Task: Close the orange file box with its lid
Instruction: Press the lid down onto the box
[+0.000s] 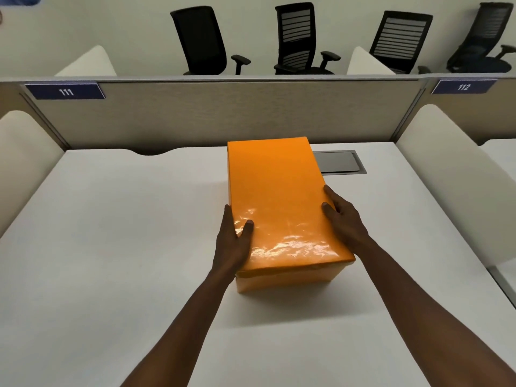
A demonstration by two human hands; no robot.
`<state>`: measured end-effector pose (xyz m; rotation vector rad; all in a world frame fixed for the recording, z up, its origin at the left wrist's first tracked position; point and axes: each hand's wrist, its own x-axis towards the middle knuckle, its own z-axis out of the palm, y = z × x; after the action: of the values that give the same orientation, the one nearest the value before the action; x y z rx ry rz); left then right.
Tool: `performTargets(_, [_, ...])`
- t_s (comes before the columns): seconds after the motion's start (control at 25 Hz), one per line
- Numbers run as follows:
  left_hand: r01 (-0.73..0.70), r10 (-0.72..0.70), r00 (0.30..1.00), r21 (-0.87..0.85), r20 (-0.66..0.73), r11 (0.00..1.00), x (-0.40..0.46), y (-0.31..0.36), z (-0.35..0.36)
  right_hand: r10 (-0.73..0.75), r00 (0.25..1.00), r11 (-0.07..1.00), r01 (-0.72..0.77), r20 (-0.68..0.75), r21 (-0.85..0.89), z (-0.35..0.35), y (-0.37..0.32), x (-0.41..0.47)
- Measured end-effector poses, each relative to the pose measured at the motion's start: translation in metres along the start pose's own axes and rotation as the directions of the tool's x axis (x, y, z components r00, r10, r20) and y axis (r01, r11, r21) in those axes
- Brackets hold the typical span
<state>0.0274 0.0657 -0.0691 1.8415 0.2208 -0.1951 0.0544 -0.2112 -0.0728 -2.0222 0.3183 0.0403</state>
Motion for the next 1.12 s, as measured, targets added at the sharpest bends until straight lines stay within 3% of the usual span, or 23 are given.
performTargets(0.24, [0.034,-0.035,0.993,-0.011,-0.115,0.999,0.04,0.013,-0.012,-0.025,0.996,1.0,0.025,-0.085,0.005,-0.007,-0.015,0.031])
performTargets(0.36, [-0.031,0.04,0.993,0.08,-0.111,0.996,0.084,0.034,-0.015,-0.034,0.997,0.999,0.033,-0.072,-0.007,-0.003,-0.04,0.074])
performTargets(0.52, [-0.145,0.156,0.987,0.199,-0.043,0.969,0.135,0.06,-0.015,-0.17,0.985,0.969,0.168,0.003,-0.183,0.006,-0.064,0.119])
performTargets(0.6, [-0.187,0.191,0.982,0.246,0.006,0.951,0.154,0.065,-0.015,-0.244,0.969,0.903,0.238,0.028,-0.358,0.012,-0.066,0.137])
performTargets(0.76, [-0.197,0.206,0.979,0.359,0.013,0.913,0.17,0.056,-0.01,-0.251,0.968,0.783,0.211,0.014,-0.585,0.026,-0.057,0.159])
performTargets(1.0, [-0.166,0.175,0.984,0.361,0.006,0.918,0.179,0.047,-0.007,-0.242,0.97,0.774,0.183,-0.017,-0.607,0.029,-0.046,0.167])
performTargets(1.12, [-0.122,0.108,0.992,0.29,0.062,0.949,0.175,0.052,-0.013,-0.185,0.982,0.855,0.178,0.036,-0.487,0.017,-0.055,0.158])
